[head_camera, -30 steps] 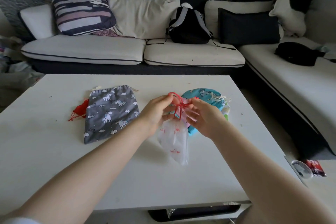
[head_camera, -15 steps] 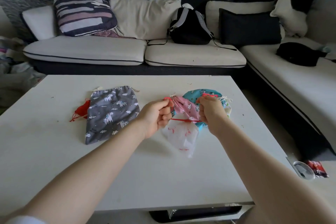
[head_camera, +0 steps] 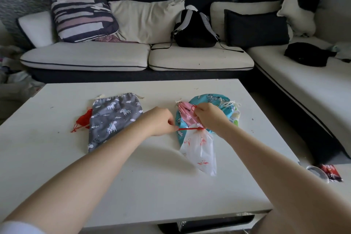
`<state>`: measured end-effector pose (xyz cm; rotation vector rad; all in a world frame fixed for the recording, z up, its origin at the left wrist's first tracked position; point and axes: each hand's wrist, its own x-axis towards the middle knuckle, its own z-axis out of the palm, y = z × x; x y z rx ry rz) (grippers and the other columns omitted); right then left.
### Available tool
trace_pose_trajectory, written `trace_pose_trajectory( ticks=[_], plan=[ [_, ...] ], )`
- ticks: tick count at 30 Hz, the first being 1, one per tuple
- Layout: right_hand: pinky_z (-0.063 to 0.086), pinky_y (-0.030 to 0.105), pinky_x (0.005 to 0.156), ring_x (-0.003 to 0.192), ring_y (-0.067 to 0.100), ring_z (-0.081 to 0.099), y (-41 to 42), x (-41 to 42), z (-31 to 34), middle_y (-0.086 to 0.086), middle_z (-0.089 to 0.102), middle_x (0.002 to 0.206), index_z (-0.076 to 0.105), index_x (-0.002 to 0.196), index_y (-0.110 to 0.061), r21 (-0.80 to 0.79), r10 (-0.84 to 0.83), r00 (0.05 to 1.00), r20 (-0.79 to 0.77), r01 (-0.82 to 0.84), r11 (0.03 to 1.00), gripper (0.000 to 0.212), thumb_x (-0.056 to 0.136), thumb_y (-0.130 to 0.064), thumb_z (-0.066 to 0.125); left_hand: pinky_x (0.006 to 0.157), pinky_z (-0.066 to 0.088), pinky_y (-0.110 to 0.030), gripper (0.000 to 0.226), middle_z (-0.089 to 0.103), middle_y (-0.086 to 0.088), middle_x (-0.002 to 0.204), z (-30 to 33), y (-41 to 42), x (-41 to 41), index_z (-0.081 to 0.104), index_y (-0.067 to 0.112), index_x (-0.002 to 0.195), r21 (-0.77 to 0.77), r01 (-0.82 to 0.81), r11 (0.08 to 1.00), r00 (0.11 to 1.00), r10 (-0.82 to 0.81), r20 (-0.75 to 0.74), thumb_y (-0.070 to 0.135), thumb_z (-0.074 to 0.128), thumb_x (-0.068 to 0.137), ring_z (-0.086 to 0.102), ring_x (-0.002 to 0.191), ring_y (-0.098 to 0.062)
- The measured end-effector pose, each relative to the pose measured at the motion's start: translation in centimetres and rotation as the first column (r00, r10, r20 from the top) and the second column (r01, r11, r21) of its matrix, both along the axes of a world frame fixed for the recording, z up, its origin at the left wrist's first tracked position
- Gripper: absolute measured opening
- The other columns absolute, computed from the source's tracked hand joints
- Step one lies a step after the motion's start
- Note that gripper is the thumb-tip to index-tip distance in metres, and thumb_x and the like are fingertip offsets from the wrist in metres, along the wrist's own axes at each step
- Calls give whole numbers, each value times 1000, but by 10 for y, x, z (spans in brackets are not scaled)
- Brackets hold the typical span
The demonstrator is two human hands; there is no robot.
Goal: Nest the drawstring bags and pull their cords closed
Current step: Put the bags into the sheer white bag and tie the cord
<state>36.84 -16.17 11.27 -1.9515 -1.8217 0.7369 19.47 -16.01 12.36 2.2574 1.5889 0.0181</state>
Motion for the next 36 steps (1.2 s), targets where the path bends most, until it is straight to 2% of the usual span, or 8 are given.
trace_pose_trajectory(
  ticks=[5, 11, 15, 20, 23, 27, 32, 36],
  plan=[
    [35, 29, 57, 70, 26, 50, -3, 0, 0, 5, 54, 71, 48, 67, -15, 6, 25, 988, 152, -26, 1000, 27, 90, -21, 35, 56, 29, -28, 37, 43, 0, 59, 5, -1, 0, 56, 11, 68, -69, -35, 997, 969, 50, 243, 34, 44, 94, 39, 60, -18],
    [44, 34, 70, 82, 27, 57, -10, -9, 7, 9, 63, 85, 56, 83, -13, 7, 106, 994, 33, -106, 994, 12, 82, -21, 48, 70, 29, -29, 35, 38, 3, 59, 11, -6, 8, 48, 15, 70, -212, -5, 977, 702, 154, 695, 17, 31, 101, 34, 63, -13],
    [50, 39, 77, 85, 25, 62, -10, -11, 7, 4, 66, 85, 58, 89, -15, 84, 57, 997, -55, -52, 995, 14, 84, -28, 55, 55, 33, -11, 29, 50, 18, 46, 13, -15, 10, 52, 16, 77, -214, 54, 975, 682, 121, 721, 12, 33, 100, 43, 52, 4],
    [52, 44, 87, 81, 21, 64, -16, -8, 10, 3, 66, 81, 58, 87, -20, 44, 133, 934, -331, -126, 991, 16, 79, -5, 58, 50, 27, -19, 29, 37, 6, 54, 14, -20, 12, 53, 13, 77, -274, 34, 961, 489, 223, 843, 11, 34, 100, 37, 41, -4],
    [53, 32, 73, 70, 13, 63, -16, -10, 12, -4, 65, 71, 58, 87, -19, 84, 115, 961, -252, -96, 992, 8, 84, -23, 64, 44, 27, -12, 27, 34, 14, 45, 13, -23, 16, 52, 11, 79, -248, 73, 966, 476, 185, 860, 10, 34, 100, 26, 39, -2],
    [47, 16, 50, 48, 5, 52, -17, -12, 18, -4, 61, 59, 61, 87, -13, 40, -56, 805, -591, 98, 994, 9, 87, -22, 60, 46, 29, -16, 23, 35, 14, 41, 11, -24, 16, 56, 13, 79, -253, 68, 965, 481, 191, 856, 11, 42, 97, 24, 38, -4],
    [39, 15, 47, 45, 6, 47, -20, -15, 21, -4, 59, 55, 61, 80, -12, 47, -46, 726, -686, 107, 993, 23, 86, -34, 63, 48, 33, -6, 14, 55, 21, 48, 3, -20, 20, 70, 15, 90, -109, -203, 973, 510, 200, 836, 19, 57, 91, 46, 43, 7],
    [34, 13, 41, 39, 4, 42, -21, -17, 25, -4, 54, 53, 58, 79, -10, 17, -67, 673, -737, 117, 993, 25, 84, -32, 66, 56, 39, -8, 15, 60, 20, 52, 2, -18, 24, 70, 18, 87, -129, -206, 970, 501, 218, 837, 23, 57, 91, 51, 50, 9]
  ],
)
